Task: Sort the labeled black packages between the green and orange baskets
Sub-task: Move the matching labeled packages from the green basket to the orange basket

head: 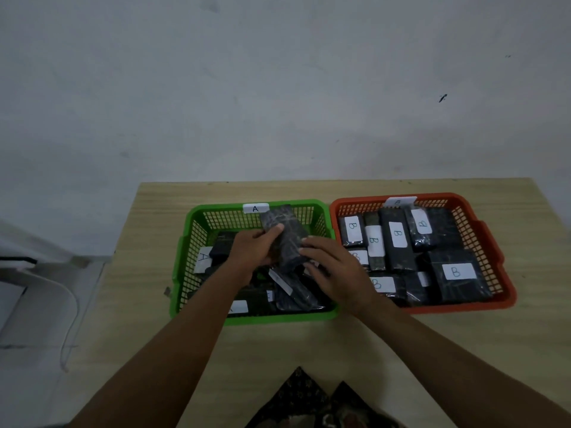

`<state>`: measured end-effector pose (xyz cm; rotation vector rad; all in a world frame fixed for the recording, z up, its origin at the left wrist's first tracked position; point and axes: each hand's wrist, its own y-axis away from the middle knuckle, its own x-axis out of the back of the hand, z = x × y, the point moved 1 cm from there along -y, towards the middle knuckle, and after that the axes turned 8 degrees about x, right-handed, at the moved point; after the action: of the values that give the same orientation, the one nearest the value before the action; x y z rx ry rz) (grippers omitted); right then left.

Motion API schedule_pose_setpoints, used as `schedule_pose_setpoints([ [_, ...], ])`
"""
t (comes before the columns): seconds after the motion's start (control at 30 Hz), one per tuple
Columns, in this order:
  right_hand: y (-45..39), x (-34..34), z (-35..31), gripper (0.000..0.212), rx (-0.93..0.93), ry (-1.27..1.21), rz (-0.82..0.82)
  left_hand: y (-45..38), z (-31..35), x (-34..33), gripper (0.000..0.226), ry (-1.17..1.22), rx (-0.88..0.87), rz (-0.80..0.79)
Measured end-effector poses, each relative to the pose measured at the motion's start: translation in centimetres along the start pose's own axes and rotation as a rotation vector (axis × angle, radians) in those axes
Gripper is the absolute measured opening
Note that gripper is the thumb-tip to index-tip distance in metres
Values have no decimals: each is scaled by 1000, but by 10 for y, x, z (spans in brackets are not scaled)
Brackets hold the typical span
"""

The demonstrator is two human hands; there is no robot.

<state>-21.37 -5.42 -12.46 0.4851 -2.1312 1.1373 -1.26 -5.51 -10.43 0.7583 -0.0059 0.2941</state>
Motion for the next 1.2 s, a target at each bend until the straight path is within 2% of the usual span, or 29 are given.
schedule_pose_setpoints([
  [0.07, 6, 5, -2, 31, 5, -22, -11, 1, 1, -4, 36, 134, 101, -82],
  [0.13, 3, 11, -5, 32, -86, -75, -1, 3, 0, -7, 39, 194, 115, -130],
  [0.2, -9, 20, -5, 31, -359, -179, 132, 5, -1, -8, 40, 183, 93, -140],
  [0.27, -24, 28, 2, 25, -653, -332, 322, 8, 2, -7, 43, 158, 69, -70],
  [0.37, -35, 32, 16, 22, -909, -602, 461, 10, 6, -6, 45, 99, -30, 33],
  [0.53, -27, 34, 19, 20, -1021, -790, 476, 17, 7, -10, 26, 232, -74, 12],
  [0.63, -18, 39, 20, 39, -1107, -909, 498, 17, 4, -19, 31, 233, -49, -40],
  [0.73, -8, 50, 23, 53, -1231, -1038, 663, 20, 2, -43, 40, 180, -16, -147],
  [0.8, 3, 61, 29, 53, -1299, -1108, 844, 22, 3, -67, 41, 94, -16, -208],
  [0.87, 16, 75, 37, 48, -1335, -1114, 924, 24, 3, -93, 37, -5, -22, -271],
  [1.03, 50, 121, 66, 40, -1360, -870, 807, 31, 16, -161, 37, -206, -114, -342],
  [1.13, 65, 147, 85, 40, -1286, -751, 570, 30, 23, -202, 35, -168, -105, -376],
  [1.2, 76, 165, 101, 36, -1213, -488, 460, 26, 24, -228, 26, -169, -78, -378],
])
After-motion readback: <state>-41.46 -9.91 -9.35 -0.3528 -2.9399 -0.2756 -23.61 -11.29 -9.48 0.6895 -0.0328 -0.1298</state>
